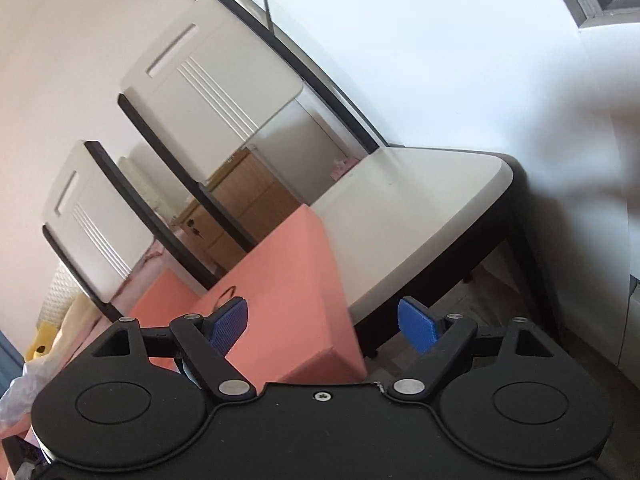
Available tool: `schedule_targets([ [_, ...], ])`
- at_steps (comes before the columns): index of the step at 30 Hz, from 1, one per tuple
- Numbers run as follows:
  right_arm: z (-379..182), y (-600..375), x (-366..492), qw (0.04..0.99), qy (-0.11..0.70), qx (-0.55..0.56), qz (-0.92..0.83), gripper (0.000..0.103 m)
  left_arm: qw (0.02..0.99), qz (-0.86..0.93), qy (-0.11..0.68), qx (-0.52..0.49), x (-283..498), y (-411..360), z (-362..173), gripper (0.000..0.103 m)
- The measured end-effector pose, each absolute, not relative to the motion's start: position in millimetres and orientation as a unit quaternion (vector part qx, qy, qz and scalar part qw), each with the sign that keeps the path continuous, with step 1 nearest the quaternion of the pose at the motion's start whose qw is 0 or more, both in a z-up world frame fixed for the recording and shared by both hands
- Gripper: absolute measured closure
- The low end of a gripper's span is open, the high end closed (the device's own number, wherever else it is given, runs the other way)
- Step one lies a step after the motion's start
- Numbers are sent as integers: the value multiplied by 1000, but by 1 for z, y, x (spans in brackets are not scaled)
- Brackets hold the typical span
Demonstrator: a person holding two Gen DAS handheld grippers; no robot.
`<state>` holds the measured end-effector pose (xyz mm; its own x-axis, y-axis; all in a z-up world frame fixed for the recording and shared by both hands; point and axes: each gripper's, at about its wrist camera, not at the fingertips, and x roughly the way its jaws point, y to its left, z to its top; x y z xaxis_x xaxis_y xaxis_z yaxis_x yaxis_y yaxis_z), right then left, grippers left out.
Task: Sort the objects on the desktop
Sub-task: 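Grasp the lid's opposite edge with the left gripper while the right gripper holds it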
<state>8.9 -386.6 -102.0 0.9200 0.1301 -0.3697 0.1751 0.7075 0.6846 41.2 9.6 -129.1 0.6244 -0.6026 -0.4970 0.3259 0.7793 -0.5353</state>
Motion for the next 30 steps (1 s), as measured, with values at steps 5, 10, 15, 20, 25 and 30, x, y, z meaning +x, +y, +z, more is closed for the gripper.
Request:
schedule_targets([
  [5, -140, -401, 14, 875, 250, 413, 29, 26, 878, -253, 357, -193, 46, -3, -136, 4],
  [10, -173, -399, 34, 840, 259, 470, 72, 32, 865, -263, 369, -213, 52, -10, -141, 4],
  [15, -177, -403, 28, 826, 249, 498, 92, 45, 848, -272, 385, -244, 58, -9, -147, 4],
  [20, -180, -404, 14, 820, 245, 506, 107, 49, 849, -265, 383, -248, 53, -3, -147, 4],
  [25, -185, -403, -12, 809, 247, 521, 111, 50, 850, -267, 374, -256, 50, 5, -141, 4],
  [30, -180, -405, -22, 820, 246, 507, 104, 47, 835, -265, 397, -274, 55, 3, -149, 4],
])
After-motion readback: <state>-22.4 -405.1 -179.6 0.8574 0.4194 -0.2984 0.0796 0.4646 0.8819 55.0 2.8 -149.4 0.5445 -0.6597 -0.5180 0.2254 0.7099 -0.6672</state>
